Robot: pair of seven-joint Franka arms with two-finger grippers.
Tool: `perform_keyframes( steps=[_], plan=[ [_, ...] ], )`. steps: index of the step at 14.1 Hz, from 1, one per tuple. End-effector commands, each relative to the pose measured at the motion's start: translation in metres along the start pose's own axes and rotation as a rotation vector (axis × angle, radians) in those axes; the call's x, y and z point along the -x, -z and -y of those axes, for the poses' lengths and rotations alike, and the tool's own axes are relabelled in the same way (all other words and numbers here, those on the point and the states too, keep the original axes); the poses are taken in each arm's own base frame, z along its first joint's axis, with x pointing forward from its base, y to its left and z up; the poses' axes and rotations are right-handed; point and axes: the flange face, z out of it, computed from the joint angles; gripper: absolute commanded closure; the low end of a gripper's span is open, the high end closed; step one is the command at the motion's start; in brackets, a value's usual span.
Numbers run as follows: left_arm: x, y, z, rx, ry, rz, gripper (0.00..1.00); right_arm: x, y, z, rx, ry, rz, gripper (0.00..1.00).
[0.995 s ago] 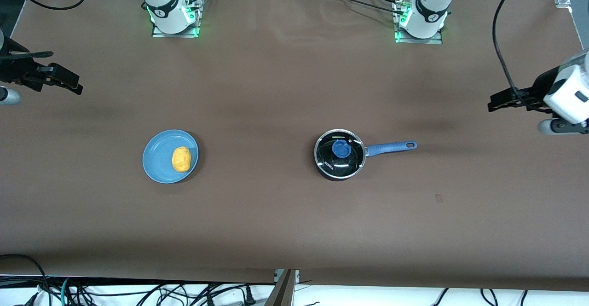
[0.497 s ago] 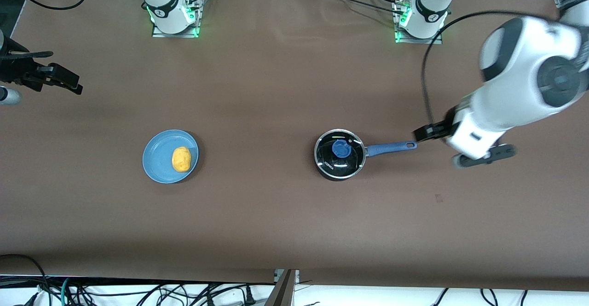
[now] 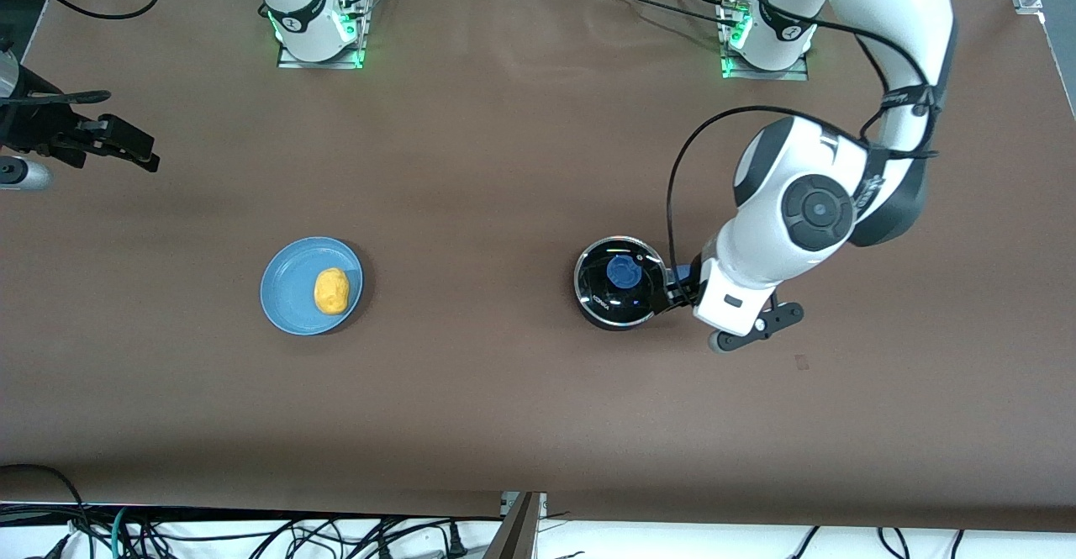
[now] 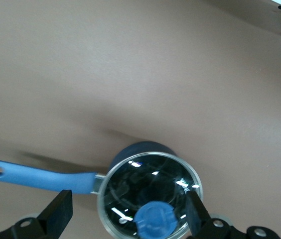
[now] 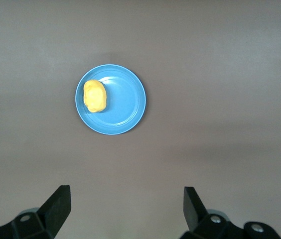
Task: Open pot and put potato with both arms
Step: 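Lower the left gripper and grasp the blue lid knob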
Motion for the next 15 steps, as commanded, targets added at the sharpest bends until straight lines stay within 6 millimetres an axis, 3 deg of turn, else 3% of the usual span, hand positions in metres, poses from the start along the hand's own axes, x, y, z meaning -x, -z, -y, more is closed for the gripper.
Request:
perform_keyframes(
  steps=[1,5,7,12,15],
  plan=[
    [0.012,-0.031,-0.027,0.010,0.024,-0.001,0.00,0.003,0.006,0.002,0.014,0.004,-0.009,0.00],
    [0.027,-0.067,-0.028,-0.026,-0.156,0.034,0.00,0.003,0.005,0.007,0.015,0.009,-0.009,0.00],
    [0.052,-0.082,-0.037,-0.037,-0.194,0.073,0.00,0.003,0.005,0.007,0.015,0.009,-0.009,0.00],
    [0.064,-0.101,-0.036,-0.056,-0.221,0.093,0.00,0.003,0.005,0.006,0.016,0.006,-0.008,0.00],
    [0.083,-0.114,-0.039,-0.119,-0.308,0.067,0.00,0.001,0.003,0.004,0.016,0.006,-0.005,0.00]
  ],
)
